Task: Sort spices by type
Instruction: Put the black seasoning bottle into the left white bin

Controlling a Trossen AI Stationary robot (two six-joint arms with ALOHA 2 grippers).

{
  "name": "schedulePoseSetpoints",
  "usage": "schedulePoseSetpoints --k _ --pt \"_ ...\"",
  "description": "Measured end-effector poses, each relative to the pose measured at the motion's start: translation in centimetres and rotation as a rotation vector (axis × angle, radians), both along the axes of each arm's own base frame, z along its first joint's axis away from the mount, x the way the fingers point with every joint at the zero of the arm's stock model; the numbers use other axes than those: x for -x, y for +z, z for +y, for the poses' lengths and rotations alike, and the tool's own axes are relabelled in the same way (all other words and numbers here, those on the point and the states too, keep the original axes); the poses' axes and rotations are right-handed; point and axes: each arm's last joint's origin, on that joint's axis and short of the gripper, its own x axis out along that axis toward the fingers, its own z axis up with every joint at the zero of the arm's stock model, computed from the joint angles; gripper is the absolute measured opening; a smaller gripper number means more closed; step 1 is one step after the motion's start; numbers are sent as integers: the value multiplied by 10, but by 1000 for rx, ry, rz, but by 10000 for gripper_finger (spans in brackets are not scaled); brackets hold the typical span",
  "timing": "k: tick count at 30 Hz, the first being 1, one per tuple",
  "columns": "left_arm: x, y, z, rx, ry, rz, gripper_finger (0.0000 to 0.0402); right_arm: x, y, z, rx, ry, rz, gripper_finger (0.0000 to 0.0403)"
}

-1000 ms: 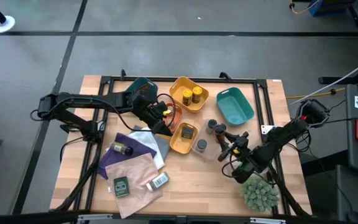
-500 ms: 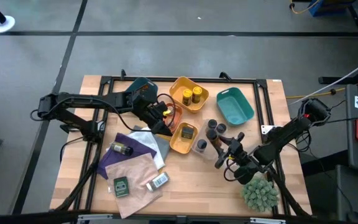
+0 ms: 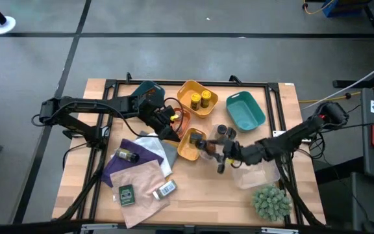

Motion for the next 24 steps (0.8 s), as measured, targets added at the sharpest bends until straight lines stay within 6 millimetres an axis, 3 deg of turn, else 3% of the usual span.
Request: schedulePoseSetpoints --k 4,7,11,15,19,24 --pt "0 0 0 -4 6 1 212 17 11 -14 24 -19 13 156" --pt "0 0 0 -9 15 2 212 37 8 -24 16 -30 -7 156" --pt "0 0 1 -14 33 5 212 69 -13 -39 -75 -63 -100 156" --pt "0 0 1 -3 54 13 212 88 -37 -47 -169 -52 -248 156" --pt "-1 0 2 -9 65 9 212 92 -51 -48 -176 -35 -257 156" --pt "-1 0 2 -10 66 9 212 83 -58 -44 -173 -39 -210 156"
